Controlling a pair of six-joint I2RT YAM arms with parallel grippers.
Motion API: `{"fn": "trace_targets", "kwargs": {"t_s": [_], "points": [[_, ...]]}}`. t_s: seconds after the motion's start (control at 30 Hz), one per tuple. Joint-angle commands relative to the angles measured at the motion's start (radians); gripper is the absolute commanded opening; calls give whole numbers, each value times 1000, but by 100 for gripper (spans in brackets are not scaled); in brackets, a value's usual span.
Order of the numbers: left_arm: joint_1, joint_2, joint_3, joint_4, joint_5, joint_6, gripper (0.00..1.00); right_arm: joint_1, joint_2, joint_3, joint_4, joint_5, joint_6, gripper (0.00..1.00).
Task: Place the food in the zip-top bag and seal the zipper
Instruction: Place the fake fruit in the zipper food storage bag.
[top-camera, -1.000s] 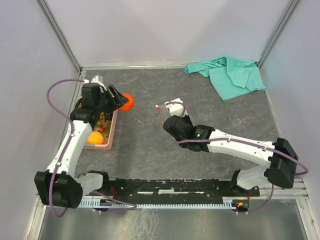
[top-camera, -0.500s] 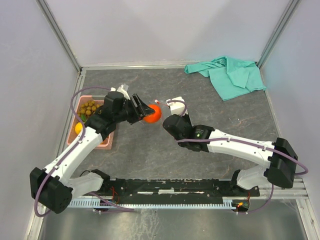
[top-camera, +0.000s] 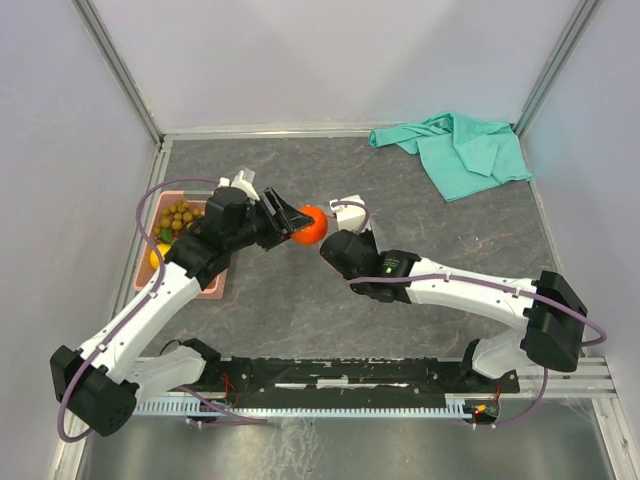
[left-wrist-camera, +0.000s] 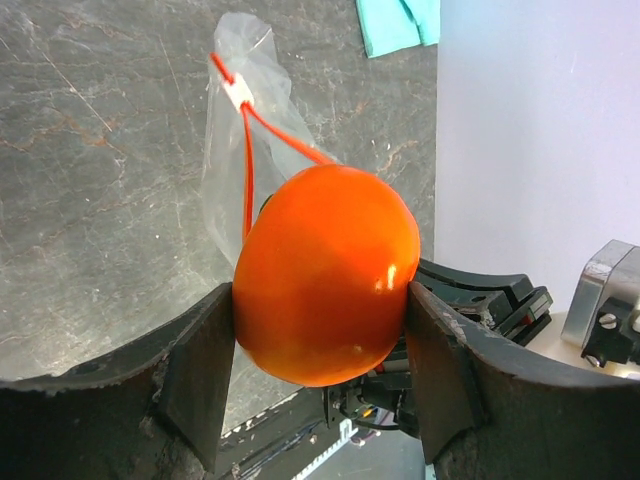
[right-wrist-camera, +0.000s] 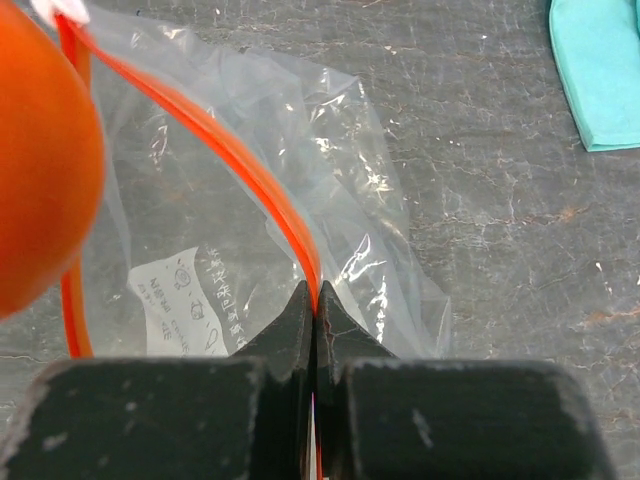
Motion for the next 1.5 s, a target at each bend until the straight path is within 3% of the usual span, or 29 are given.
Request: {"fn": "trace_targets", "kwargs": {"t_s": [0.0, 0.3, 0.47, 0.77, 1.17, 1.47], "points": [[-33, 21, 15, 59, -11, -61, 3, -5, -15, 30, 53, -5, 31, 2], [-100, 112, 9, 21, -86, -54, 3, -5, -38, 31, 74, -17, 53, 1], [-110, 188, 87, -115, -157, -33, 3, -6, -61, 26, 76, -27, 62, 2], [-184, 265, 181, -156, -233, -22, 3, -5, -77, 14, 86, -90, 104, 2], [-223, 296, 205, -155, -295, -54, 50, -6, -96, -20, 98, -109, 156, 1], [-226, 299, 210, -157, -275, -75, 62, -30, -103, -49, 86, -132, 218, 1]]}}
